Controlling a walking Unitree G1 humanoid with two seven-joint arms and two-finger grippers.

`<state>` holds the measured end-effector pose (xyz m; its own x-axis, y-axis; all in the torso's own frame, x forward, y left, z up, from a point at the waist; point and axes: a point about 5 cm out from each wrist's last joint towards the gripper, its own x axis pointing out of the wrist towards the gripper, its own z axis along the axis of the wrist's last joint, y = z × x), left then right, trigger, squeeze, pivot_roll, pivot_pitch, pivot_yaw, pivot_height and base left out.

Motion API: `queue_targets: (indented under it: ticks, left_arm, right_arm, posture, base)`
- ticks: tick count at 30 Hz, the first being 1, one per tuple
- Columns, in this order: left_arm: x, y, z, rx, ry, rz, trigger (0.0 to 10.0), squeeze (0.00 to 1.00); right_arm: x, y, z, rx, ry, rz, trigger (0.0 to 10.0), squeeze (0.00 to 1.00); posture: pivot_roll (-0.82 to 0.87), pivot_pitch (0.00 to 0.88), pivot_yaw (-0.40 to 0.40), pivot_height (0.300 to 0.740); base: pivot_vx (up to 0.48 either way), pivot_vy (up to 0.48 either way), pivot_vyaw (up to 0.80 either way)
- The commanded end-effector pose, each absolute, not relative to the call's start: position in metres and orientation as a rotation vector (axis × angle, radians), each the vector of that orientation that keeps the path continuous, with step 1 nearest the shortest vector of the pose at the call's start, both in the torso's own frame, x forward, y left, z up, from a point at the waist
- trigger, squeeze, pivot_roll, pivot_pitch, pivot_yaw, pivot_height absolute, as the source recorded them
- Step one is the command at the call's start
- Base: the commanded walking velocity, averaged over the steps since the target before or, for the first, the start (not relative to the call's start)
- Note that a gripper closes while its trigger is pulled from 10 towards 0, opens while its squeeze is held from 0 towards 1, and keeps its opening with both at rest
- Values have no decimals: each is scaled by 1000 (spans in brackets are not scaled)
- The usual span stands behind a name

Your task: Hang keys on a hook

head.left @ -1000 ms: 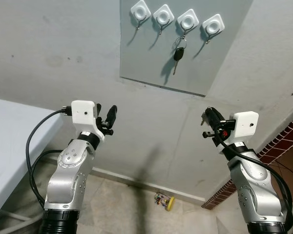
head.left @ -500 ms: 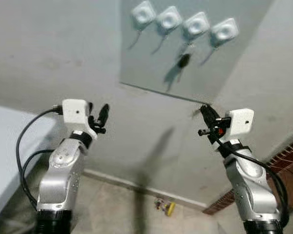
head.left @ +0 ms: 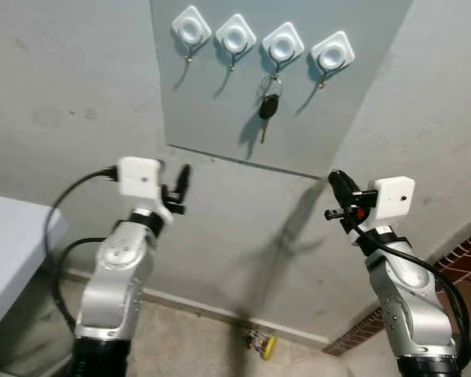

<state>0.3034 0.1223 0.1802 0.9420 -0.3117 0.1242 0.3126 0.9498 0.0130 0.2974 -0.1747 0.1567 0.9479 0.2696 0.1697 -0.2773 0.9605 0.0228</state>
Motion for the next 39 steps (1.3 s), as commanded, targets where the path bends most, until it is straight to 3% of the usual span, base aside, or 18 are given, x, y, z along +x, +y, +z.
queue_targets:
  ticks: [1,11,26,39]
  left_arm:
    - [301,113,200,35,-201,-377,10000,0]
    - [293,92,242,37,-364,-560,10000,0]
    - [299,92,252,20,-394,-542,10000,0]
    - [290,70,257,56,-433,-638,10000,0]
  right_arm:
    - [298,-169,171,39,-210,331,10000,0]
    - [300,-142,223,62,-389,537,10000,0]
    - [301,-133,246,208,-504,537,10000,0]
    - [310,-130,256,293,-525,529,10000,0]
  posture:
    - [34,64,-71,740]
    - [35,64,-65,740]
    - [26,38,-54,740]
    - [28,33,-56,740]
  base:
    - [0,0,0]
    - [0,0,0]
    - [0,0,0]
    - [0,0,0]
